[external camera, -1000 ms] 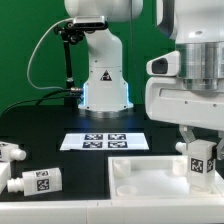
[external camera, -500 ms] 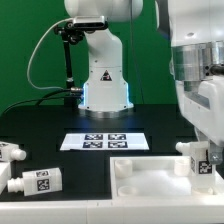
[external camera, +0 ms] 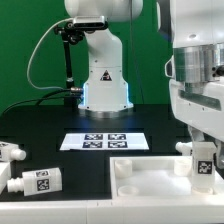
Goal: Assemble one leg
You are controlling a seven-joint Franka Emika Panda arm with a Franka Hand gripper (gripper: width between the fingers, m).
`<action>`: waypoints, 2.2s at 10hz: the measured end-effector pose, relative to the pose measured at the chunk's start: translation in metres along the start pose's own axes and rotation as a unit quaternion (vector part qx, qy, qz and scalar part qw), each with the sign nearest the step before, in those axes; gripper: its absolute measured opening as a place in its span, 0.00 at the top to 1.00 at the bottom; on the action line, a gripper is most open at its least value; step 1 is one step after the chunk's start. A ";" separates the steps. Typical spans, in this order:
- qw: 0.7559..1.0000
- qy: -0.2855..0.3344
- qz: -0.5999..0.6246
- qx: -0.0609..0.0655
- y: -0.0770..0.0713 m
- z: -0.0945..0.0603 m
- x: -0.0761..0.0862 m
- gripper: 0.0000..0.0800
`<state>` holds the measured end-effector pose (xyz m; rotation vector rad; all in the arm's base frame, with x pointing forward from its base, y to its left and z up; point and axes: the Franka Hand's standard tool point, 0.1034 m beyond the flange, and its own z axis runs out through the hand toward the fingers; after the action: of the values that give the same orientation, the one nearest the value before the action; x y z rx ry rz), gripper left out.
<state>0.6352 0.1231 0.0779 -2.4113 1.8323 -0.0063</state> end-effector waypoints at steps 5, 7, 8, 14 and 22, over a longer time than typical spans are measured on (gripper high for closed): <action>0.963 0.009 -0.269 -0.015 0.007 0.000 0.001 0.19; 0.879 0.035 -0.474 -0.030 0.000 -0.003 0.016 0.19; 0.861 0.036 -0.507 -0.027 -0.002 -0.003 0.018 0.19; 0.921 0.039 -0.386 -0.022 -0.002 -0.003 0.017 0.64; 0.976 0.018 0.211 0.040 -0.002 0.001 0.006 0.64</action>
Offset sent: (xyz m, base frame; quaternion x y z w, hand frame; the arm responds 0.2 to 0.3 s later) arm 0.0000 0.0000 0.0000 0.0000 0.0000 -0.1938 0.9810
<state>0.6393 0.1178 0.0771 -1.9372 2.2731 -0.0855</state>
